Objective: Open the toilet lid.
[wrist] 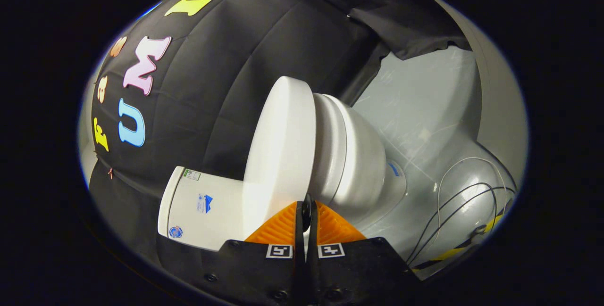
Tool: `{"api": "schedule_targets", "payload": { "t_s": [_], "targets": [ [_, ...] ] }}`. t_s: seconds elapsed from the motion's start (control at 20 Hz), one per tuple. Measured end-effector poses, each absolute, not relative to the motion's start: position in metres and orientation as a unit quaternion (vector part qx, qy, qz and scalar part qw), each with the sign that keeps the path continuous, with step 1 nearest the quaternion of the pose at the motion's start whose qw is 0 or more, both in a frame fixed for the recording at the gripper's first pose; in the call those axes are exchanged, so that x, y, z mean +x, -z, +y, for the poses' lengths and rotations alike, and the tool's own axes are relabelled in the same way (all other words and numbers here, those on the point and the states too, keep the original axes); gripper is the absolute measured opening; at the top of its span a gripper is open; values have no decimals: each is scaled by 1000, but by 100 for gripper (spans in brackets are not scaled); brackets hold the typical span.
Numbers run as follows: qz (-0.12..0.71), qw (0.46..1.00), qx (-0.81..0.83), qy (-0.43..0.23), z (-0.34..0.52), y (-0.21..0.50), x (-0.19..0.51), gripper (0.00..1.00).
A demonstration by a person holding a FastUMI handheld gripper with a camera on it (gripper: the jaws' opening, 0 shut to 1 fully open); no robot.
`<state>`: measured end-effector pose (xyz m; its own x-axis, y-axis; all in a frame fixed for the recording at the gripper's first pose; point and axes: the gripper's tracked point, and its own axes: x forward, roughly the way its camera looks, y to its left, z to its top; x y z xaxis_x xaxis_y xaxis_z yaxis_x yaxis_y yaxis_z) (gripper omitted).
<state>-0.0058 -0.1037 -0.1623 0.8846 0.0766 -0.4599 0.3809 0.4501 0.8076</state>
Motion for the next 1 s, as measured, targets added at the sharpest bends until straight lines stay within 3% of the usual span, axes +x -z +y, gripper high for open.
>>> {"api": "schedule_targets", "payload": {
  "t_s": [1.0],
  "targets": [
    [201, 881, 417, 98, -68, 57, 5, 5]
  ]
}}
